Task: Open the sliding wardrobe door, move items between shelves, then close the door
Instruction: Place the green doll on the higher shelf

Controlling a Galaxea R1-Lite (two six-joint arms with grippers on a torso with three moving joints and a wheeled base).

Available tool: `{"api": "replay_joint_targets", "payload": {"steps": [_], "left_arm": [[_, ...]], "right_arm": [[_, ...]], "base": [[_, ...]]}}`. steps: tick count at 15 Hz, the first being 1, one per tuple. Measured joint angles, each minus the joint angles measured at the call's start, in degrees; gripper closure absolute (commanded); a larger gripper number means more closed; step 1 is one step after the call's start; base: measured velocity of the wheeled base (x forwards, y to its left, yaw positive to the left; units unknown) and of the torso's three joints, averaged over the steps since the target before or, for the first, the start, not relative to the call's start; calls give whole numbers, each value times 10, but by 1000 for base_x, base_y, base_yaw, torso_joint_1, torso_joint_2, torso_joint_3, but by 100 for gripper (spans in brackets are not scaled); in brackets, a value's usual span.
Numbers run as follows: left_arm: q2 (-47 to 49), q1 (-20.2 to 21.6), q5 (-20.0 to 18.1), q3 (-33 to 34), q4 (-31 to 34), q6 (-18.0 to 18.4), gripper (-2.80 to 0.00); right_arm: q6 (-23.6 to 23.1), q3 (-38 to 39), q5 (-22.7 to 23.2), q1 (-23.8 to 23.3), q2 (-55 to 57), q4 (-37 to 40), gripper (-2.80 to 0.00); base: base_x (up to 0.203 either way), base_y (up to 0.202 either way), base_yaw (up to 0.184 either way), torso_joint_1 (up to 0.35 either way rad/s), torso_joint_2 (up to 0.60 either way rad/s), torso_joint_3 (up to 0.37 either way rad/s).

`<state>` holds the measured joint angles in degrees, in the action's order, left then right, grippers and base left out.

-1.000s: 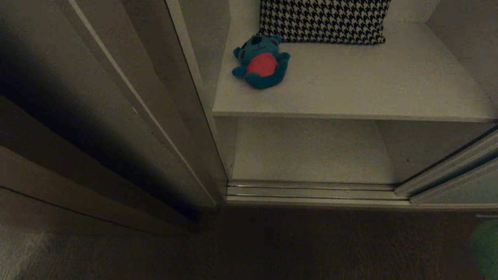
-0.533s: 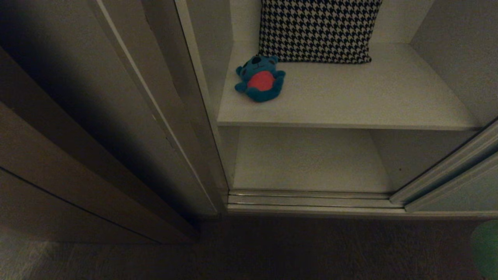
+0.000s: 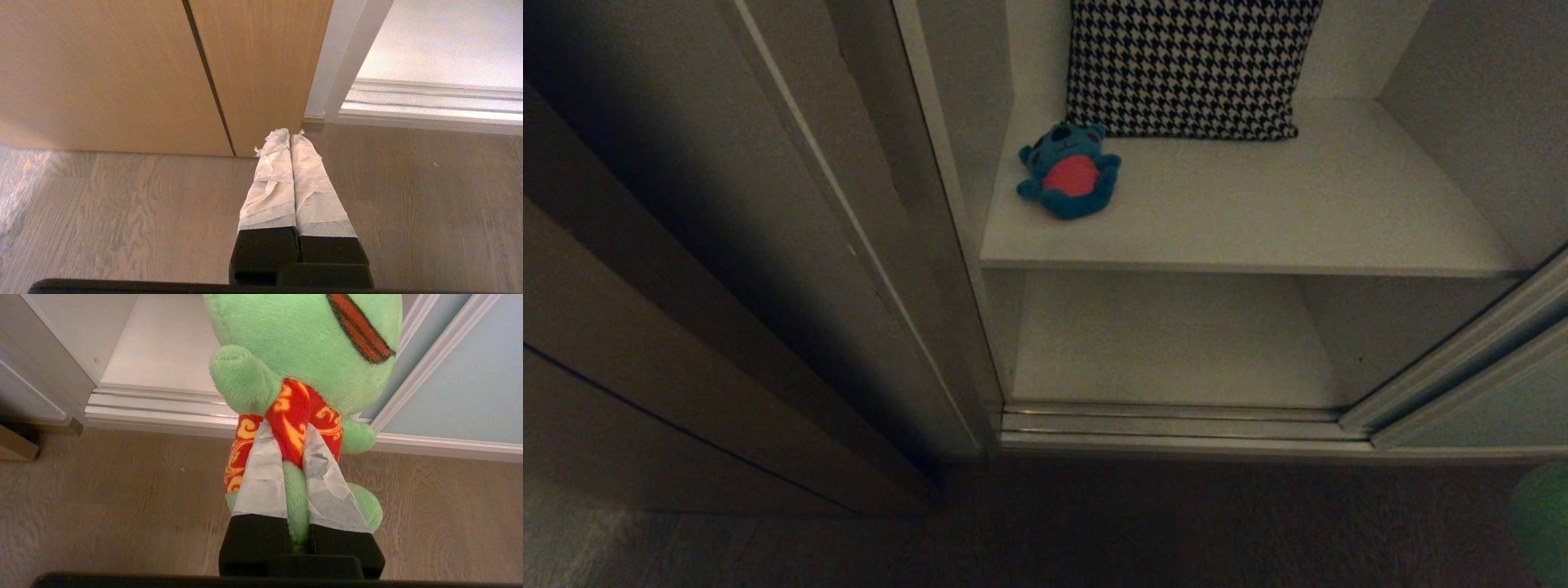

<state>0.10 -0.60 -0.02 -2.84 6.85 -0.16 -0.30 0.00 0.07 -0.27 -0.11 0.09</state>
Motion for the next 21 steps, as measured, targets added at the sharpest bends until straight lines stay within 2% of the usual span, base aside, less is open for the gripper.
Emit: {"api": "replay_joint_targets", "payload": {"steps": [16, 21], "left_arm": [[0, 0, 0, 0, -1, 0, 0], [0, 0, 0, 0, -1, 0, 0]], "right_arm": [[-8, -9, -5, 1, 3, 20, 0], [-4, -128, -5, 2, 66, 74, 0]], "base": [[0, 0, 0, 0, 0, 0], [0, 0, 0, 0, 0, 0]]}}
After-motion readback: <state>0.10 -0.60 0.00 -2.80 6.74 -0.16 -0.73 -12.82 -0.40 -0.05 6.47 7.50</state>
